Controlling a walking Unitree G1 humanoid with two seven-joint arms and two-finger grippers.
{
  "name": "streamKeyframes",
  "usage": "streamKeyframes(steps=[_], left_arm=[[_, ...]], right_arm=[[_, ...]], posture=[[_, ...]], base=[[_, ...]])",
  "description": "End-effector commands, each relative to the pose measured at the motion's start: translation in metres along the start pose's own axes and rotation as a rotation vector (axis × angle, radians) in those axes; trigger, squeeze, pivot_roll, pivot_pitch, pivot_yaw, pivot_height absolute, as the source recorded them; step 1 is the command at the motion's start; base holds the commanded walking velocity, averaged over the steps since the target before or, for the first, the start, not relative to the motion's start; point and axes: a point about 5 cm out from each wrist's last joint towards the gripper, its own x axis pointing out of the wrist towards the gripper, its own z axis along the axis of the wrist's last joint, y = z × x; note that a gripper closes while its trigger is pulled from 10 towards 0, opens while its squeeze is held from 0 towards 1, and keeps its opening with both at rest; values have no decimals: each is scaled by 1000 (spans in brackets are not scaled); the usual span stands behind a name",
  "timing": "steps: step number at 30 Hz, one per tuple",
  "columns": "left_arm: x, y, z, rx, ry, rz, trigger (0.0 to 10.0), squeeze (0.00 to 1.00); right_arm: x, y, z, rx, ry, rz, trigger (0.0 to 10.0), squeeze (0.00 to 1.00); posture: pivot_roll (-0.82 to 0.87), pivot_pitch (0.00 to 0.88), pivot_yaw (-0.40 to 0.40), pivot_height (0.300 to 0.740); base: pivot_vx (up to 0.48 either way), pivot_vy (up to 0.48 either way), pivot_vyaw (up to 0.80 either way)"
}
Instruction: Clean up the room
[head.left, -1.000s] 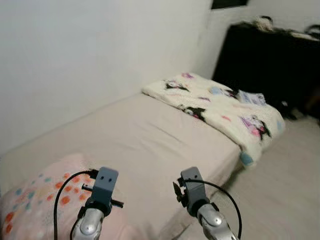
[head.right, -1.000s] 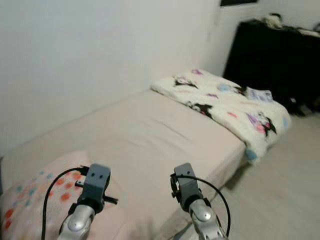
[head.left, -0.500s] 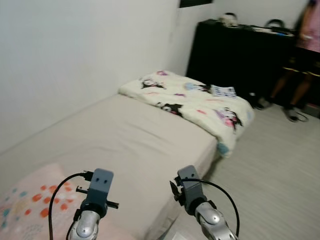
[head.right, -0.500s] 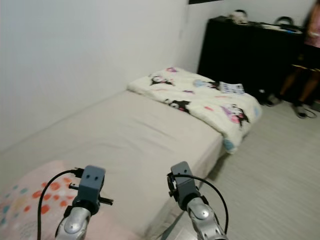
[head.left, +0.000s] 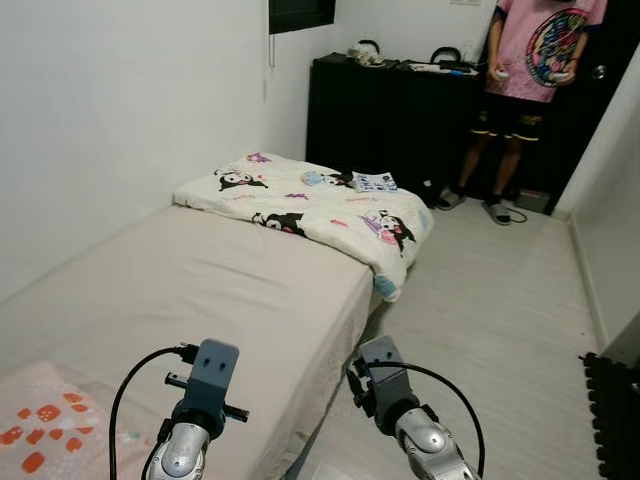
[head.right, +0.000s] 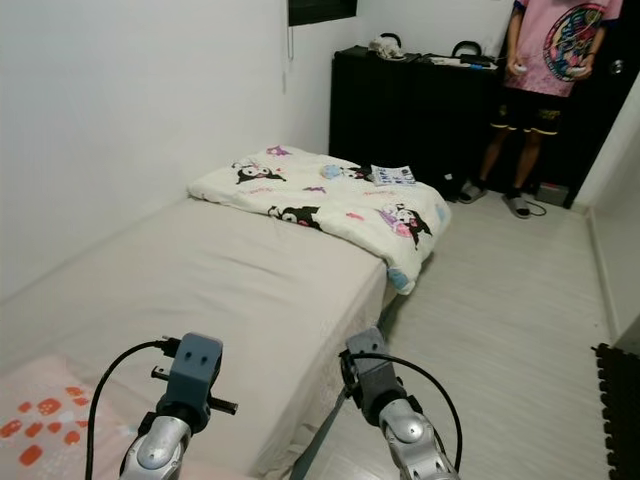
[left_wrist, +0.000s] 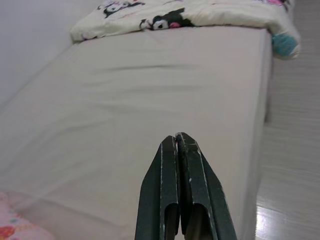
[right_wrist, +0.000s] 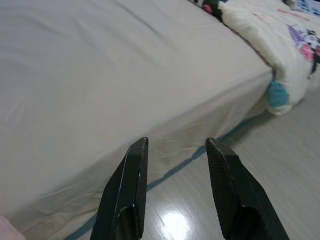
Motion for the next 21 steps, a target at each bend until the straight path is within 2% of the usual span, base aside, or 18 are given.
streamKeyframes(steps=[1, 5, 21], left_arm=[[0, 3, -1, 20, 9, -7, 10000, 0], [1, 4, -1, -13, 16, 14, 10000, 0], [2, 6, -2, -58, 43, 50, 10000, 0]], right_arm=[[-2, 0, -2, 7, -1, -4, 10000, 0], [-2, 1, -3, 13, -1, -8, 10000, 0], [-3, -1, -4, 28, 3, -30, 10000, 0]], posture=[[-11, 0, -46, 740], [-14, 0, -39, 740], [-16, 0, -35, 740]], base=[[0, 0, 0], [0, 0, 0], [0, 0, 0]])
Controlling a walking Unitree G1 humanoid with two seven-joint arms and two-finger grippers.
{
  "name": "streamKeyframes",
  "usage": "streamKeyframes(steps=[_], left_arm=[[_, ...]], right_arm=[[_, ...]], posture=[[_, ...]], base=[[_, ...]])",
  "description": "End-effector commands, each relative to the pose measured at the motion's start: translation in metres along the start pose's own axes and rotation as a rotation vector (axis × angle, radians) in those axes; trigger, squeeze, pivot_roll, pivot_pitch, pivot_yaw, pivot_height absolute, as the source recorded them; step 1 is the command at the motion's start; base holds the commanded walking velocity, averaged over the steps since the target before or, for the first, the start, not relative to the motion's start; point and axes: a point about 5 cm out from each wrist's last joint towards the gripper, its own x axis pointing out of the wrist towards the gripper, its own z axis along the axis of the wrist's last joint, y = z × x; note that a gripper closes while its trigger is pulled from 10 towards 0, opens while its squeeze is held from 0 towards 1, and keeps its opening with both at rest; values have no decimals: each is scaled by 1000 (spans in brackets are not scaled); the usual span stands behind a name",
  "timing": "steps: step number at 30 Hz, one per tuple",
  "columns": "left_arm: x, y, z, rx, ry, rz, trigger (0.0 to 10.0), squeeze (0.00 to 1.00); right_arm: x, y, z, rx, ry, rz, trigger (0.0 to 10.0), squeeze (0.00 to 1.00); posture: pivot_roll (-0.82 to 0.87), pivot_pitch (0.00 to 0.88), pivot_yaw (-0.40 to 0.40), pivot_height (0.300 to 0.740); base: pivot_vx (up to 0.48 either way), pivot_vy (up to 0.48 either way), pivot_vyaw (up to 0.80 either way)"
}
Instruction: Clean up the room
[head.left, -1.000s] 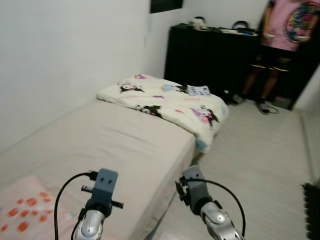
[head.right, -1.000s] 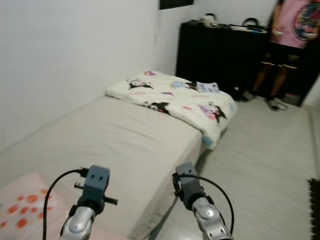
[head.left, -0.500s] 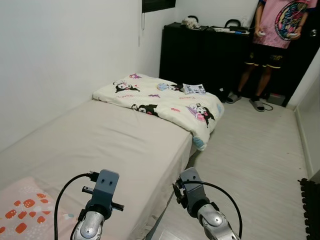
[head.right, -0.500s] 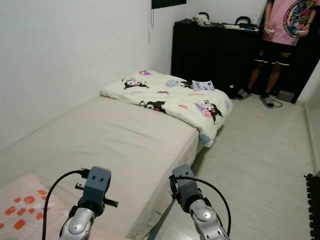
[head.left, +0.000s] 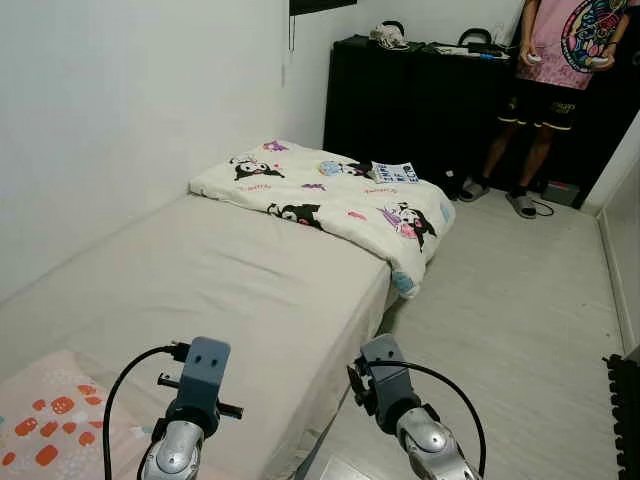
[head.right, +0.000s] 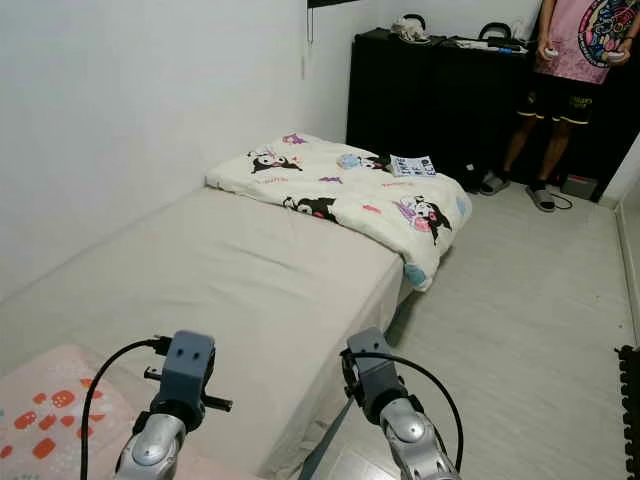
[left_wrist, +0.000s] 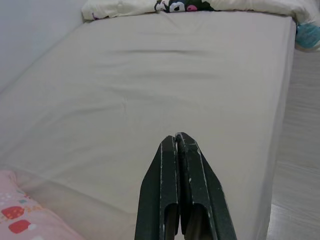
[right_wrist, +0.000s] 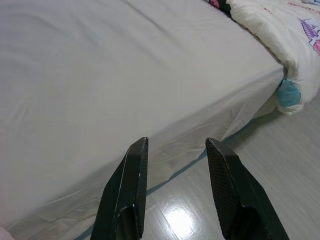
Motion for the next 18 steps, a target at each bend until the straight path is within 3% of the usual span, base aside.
streamKeyframes(steps=[1, 11, 18], left_arm=[[2, 0, 0, -16, 12, 13, 10000, 0], [1, -1, 1, -4, 8, 3, 10000, 0], [1, -1, 2, -2, 7, 0, 10000, 0]], right_arm=[[-2, 0, -4, 19, 6, -11, 10000, 0], [-3, 0, -4, 23, 9, -16, 10000, 0], [-2, 0, -4, 24, 11, -15, 10000, 0]], posture=[[-16, 0, -35, 740], [-15, 0, -37, 740], [-16, 0, -37, 740]], base=[[0, 0, 0], [0, 0, 0], [0, -480, 0]])
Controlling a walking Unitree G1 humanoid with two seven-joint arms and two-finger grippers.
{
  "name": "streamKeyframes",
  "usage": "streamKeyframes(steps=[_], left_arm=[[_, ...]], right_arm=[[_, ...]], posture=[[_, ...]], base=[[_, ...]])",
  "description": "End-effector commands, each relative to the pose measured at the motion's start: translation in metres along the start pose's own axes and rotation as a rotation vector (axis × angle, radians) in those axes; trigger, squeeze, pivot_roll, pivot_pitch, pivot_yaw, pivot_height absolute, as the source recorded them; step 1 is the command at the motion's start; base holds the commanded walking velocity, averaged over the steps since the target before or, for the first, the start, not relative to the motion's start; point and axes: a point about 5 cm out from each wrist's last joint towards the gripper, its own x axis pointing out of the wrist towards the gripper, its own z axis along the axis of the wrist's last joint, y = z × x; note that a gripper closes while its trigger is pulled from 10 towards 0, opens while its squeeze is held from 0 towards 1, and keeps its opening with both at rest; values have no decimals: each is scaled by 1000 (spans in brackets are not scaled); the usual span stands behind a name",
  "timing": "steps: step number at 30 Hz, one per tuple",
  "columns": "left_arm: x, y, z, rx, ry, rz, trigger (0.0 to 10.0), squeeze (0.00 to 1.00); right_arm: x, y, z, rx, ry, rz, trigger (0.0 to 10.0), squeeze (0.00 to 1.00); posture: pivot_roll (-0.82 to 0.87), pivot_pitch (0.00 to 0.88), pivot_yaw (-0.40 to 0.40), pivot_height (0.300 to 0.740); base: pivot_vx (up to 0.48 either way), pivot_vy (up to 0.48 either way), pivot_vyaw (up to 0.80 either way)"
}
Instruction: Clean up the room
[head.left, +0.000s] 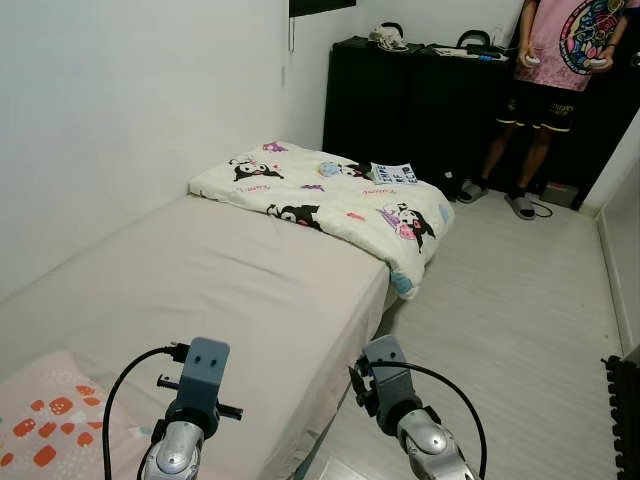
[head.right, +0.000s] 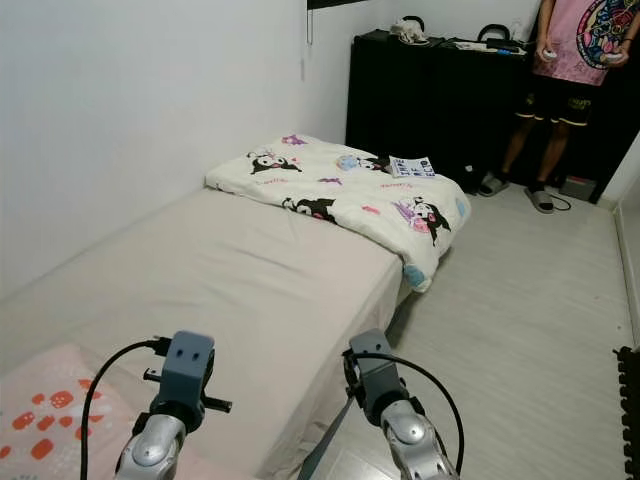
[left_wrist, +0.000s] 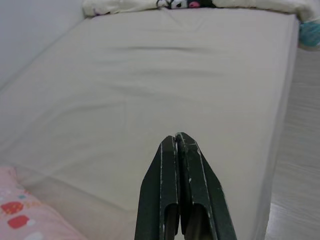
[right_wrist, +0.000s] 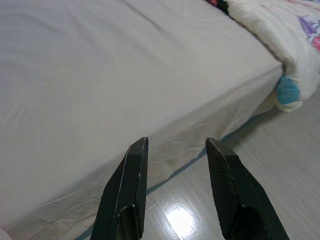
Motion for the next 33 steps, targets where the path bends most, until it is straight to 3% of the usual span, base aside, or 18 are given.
streamKeyframes(steps=[1, 11, 13, 22, 33], left_arm=[[0, -1, 2, -3, 0, -2, 10000, 0], [-1, 0, 1, -3, 4, -4, 10000, 0], [-1, -1, 0, -69, 16, -16, 10000, 0], [-1, -2, 1, -85, 16, -42, 10000, 0], [-1, -3, -1, -28, 34, -65, 10000, 0]], right_arm=[[-2, -1, -3, 10, 8, -7, 10000, 0], [-3, 0, -4, 9, 12, -6, 10000, 0], [-3, 0, -4, 10, 12, -5, 10000, 0], [-2, 1, -4, 13, 15, -5, 10000, 0], [-2, 1, -4, 16, 16, -4, 10000, 0]], posture=[[-15, 0, -37, 740], [-13, 0, -36, 740], [-12, 0, -36, 740], [-9, 0, -34, 740], [-6, 0, -34, 740]], base=[[0, -480, 0], [0, -480, 0], [0, 0, 0], [0, 427, 0], [0, 0, 0]])
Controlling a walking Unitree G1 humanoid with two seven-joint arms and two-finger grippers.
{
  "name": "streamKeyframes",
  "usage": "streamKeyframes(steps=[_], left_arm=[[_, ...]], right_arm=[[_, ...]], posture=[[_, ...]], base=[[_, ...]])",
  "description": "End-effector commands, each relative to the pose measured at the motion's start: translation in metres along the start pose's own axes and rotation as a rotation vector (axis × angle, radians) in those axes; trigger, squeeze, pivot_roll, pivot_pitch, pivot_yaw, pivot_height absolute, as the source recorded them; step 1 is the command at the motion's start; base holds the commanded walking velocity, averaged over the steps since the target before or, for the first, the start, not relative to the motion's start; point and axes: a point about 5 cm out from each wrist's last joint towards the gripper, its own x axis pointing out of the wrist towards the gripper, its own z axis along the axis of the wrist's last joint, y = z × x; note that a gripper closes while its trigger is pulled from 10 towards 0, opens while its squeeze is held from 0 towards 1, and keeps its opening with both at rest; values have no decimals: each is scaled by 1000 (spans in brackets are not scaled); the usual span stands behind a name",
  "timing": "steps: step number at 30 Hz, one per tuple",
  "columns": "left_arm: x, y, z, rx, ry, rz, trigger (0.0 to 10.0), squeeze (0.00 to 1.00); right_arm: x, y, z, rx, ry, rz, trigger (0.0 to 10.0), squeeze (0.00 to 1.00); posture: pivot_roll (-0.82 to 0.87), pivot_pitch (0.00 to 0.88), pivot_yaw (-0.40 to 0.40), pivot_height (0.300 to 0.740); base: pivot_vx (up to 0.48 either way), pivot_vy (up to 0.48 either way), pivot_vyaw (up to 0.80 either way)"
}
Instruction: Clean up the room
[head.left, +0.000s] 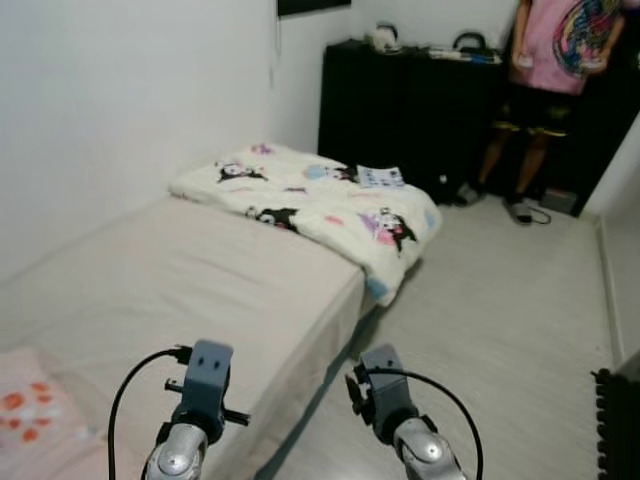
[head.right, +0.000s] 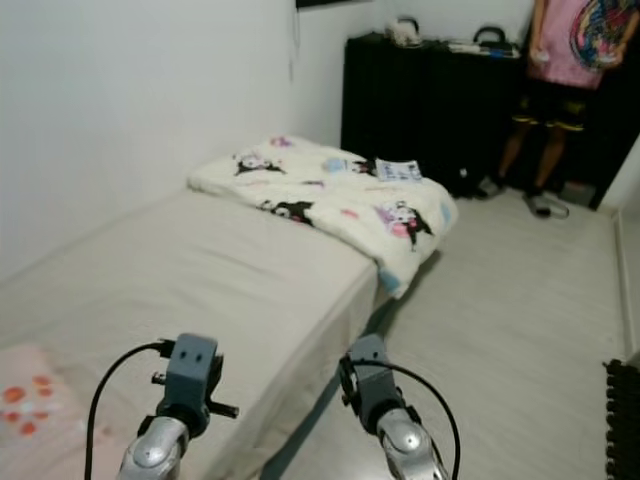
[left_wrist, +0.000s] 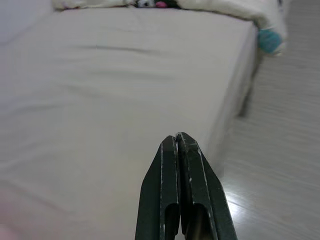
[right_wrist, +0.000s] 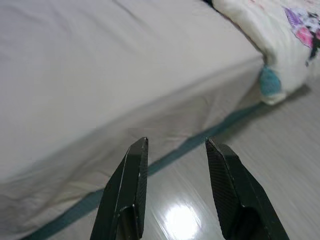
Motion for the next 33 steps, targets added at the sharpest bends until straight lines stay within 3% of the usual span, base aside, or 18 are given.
streamKeyframes(steps=[1, 11, 19, 33], left_arm=[[-1, 2, -2, 16, 11, 3, 10000, 0], [1, 4, 1, 9, -9, 22, 10000, 0], [3, 1, 6, -36, -20, 26, 10000, 0], [6, 2, 11, -17, -56, 24, 10000, 0]], right_arm=[[-1, -2, -2, 3, 9, -4, 10000, 0], [0, 0, 0, 5, -2, 1, 10000, 0], [1, 1, 0, 26, 2, -1, 10000, 0], [2, 1, 0, 34, 15, -8, 10000, 0]], posture=[[-6, 0, -34, 740], [-5, 0, -36, 740], [-8, 0, -30, 740], [-3, 0, -29, 740]], base=[[0, 0, 0], [0, 0, 0], [0, 0, -775], [0, 0, -800]])
